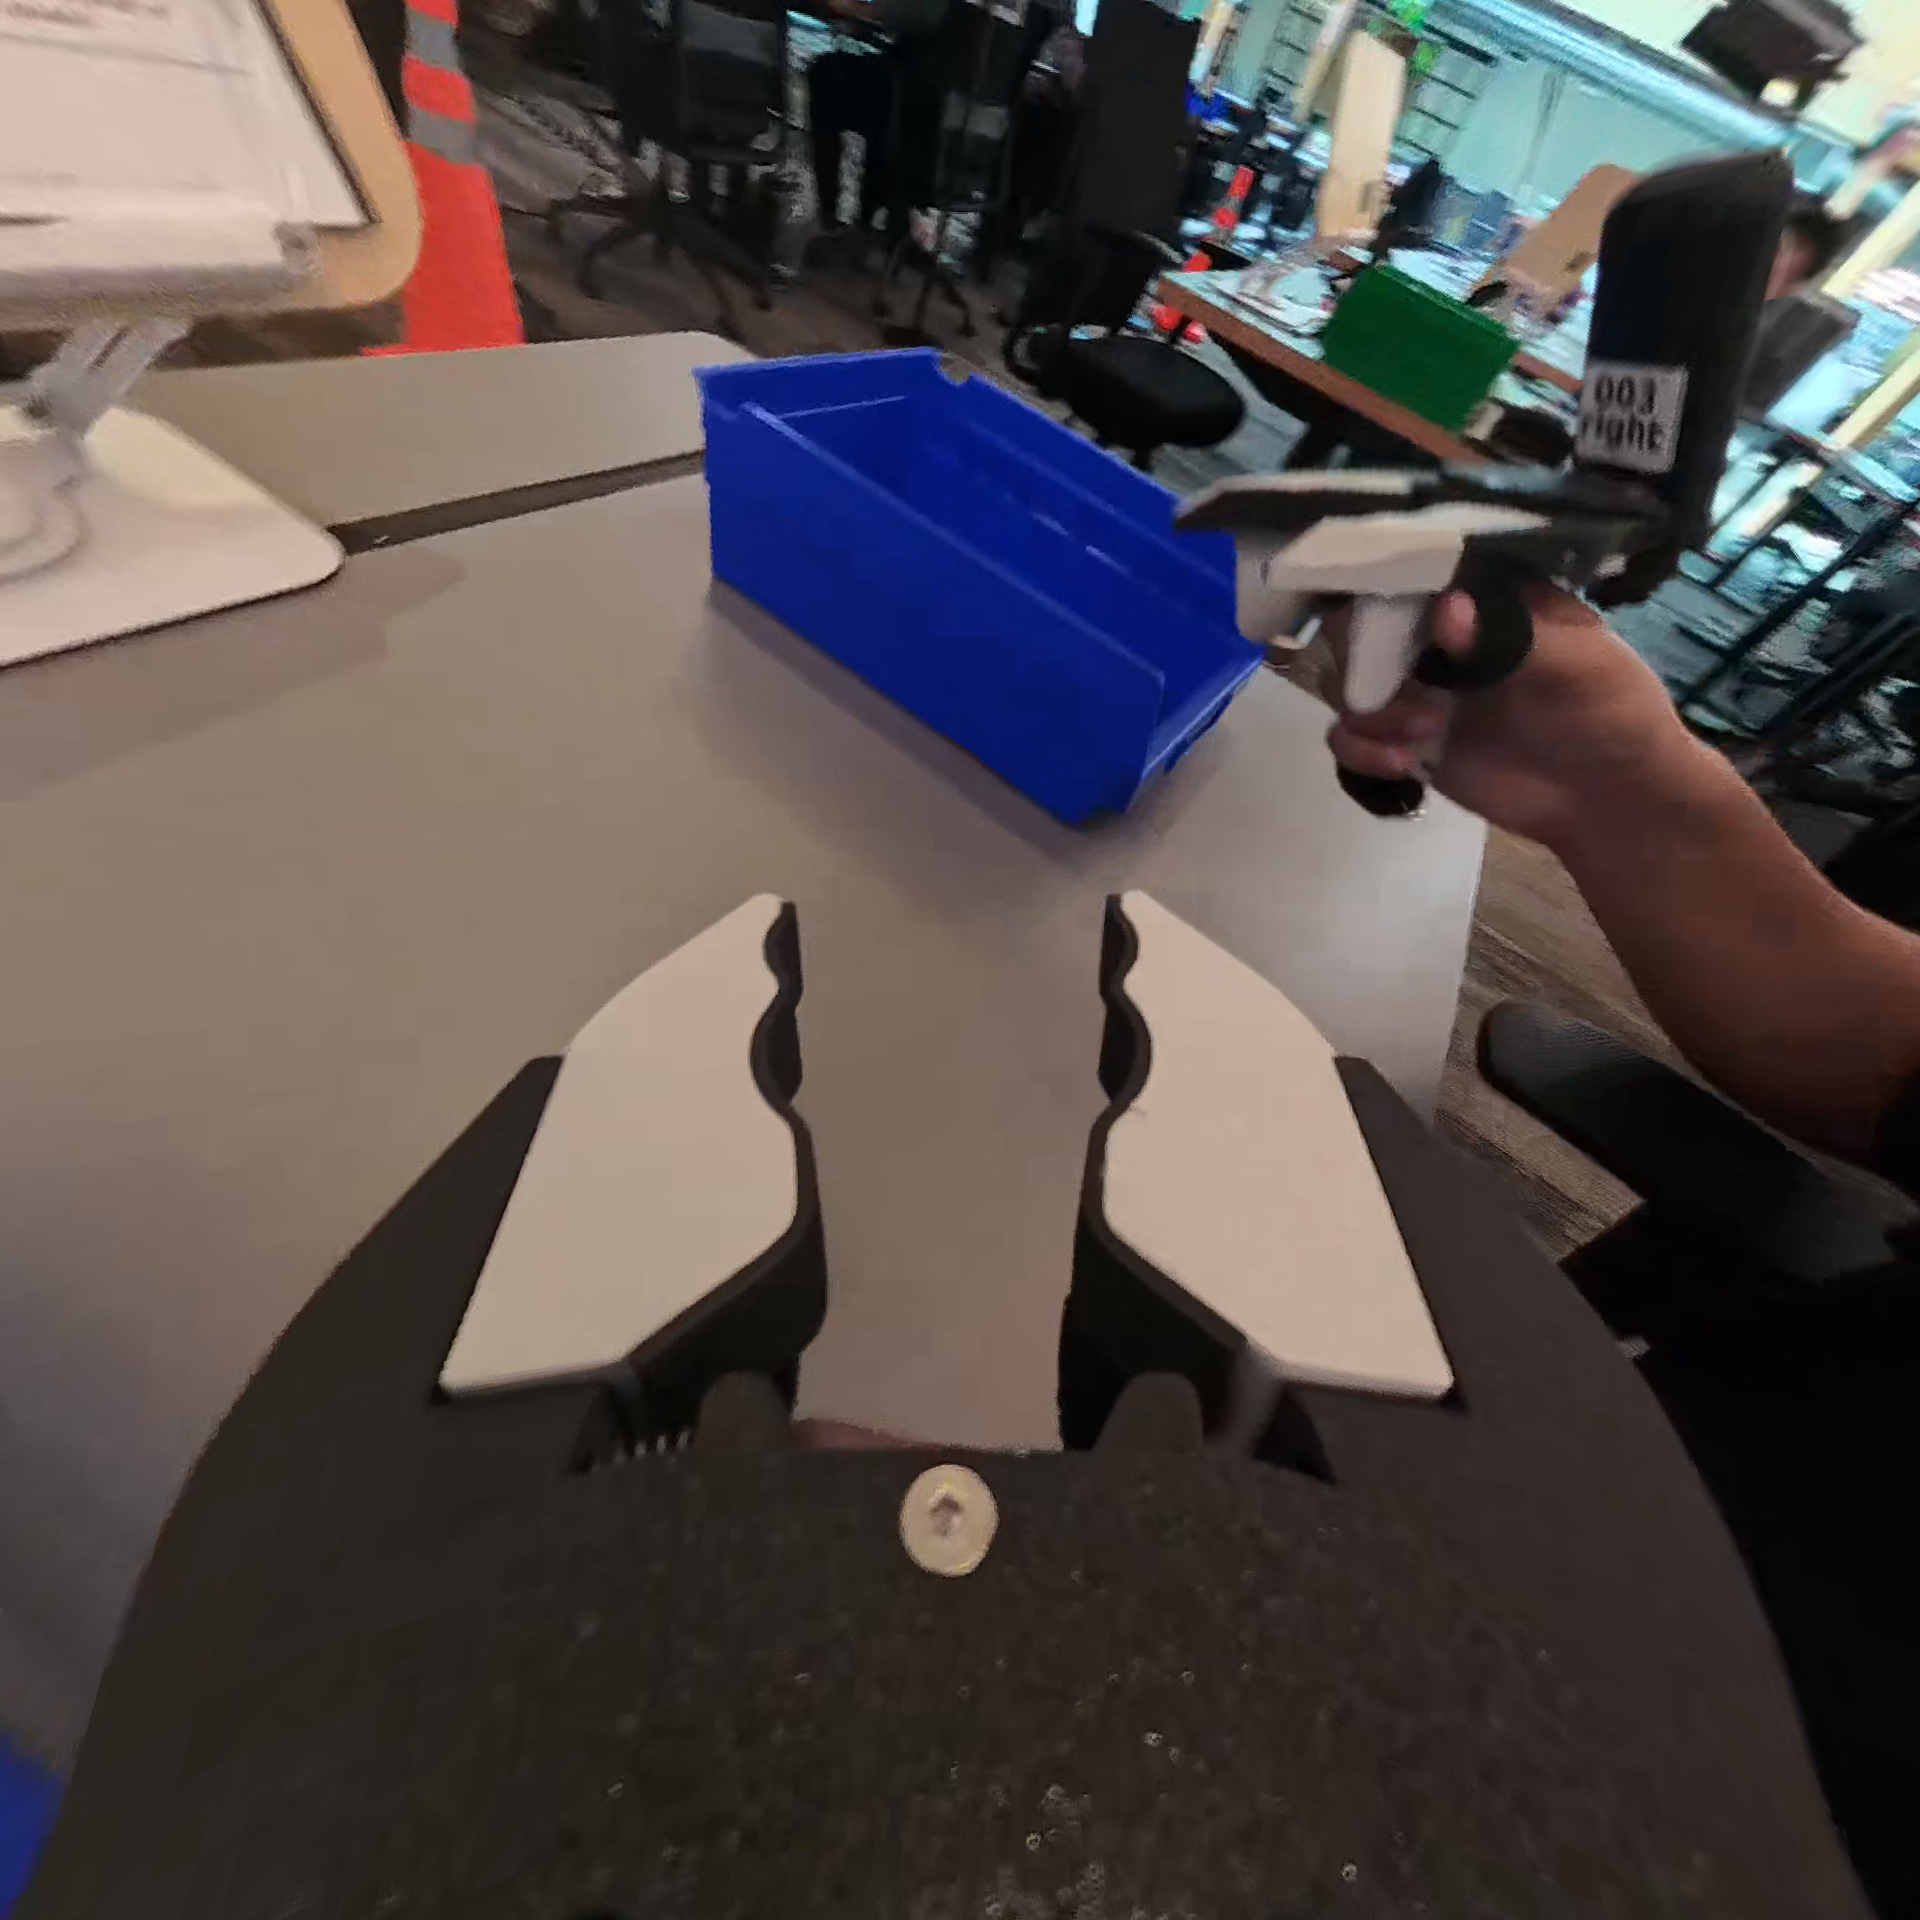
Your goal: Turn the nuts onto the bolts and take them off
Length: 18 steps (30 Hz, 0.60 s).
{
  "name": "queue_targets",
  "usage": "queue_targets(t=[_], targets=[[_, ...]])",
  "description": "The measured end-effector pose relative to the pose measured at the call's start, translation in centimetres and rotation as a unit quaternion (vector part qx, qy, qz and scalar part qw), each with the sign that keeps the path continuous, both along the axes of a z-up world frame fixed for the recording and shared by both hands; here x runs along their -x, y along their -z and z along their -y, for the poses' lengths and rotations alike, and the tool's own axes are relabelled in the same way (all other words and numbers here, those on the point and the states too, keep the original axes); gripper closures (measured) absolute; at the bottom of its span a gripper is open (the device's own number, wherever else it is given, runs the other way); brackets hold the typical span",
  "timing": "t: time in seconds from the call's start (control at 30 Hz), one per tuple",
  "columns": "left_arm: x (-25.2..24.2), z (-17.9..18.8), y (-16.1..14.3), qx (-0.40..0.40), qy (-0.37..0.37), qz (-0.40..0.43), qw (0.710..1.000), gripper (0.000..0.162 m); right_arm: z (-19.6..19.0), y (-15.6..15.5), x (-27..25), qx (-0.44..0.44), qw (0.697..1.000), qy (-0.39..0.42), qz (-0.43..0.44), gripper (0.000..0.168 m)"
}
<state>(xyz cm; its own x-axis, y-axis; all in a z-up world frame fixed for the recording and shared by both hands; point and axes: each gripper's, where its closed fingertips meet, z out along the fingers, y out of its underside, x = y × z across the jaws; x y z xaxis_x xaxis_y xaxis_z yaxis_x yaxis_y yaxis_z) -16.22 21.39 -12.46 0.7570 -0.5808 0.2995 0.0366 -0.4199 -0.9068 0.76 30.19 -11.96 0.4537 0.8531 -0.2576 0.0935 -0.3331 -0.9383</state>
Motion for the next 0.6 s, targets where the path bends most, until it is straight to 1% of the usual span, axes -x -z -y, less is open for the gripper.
queue_targets(t=[0.07,0.1,0.2,0.27,0.3,0.37,0.47,0.53,0.6], targets=[[1.4,2.4,1.5,-0.007,-0.052,-0.018,0.998,0.108,2.7,3.4,-0.3,0.024,1.000,0.007,0.001,0.101],[2.4,3.4,2.3,-0.008,-0.082,-0.029,0.996,0.108,3.7,4.9,-0.8,0.026,0.999,0.023,0.006,0.101],[5.0,6.2,4.4,-0.007,-0.148,-0.056,0.987,0.109,5.9,7.4,-1.9,0.010,0.998,0.060,-0.019,0.103],[6.1,7.8,5.7,0.000,-0.171,-0.070,0.983,0.109,6.9,8.6,-2.2,0.009,0.998,0.055,-0.002,0.108],[6.5,8.4,6.3,0.006,-0.176,-0.072,0.982,0.109,7.2,8.6,-2.2,0.002,0.999,0.051,0.001,0.111],[7.3,9.1,6.9,0.016,-0.179,-0.079,0.981,0.109,7.5,8.2,-1.8,-0.011,0.999,0.037,0.001,0.111],[8.6,9.7,6.0,0.011,-0.166,-0.108,0.980,0.110,7.9,8.0,-1.0,-0.020,1.000,0.019,0.012,0.111],[10.2,9.9,5.1,0.013,-0.139,-0.158,0.978,0.110,8.1,8.1,-0.7,-0.021,1.000,0.012,0.012,0.112],[13.0,9.7,4.8,0.034,-0.112,-0.232,0.966,0.111,8.4,8.6,-0.3,-0.011,1.000,0.000,0.014,0.114]])
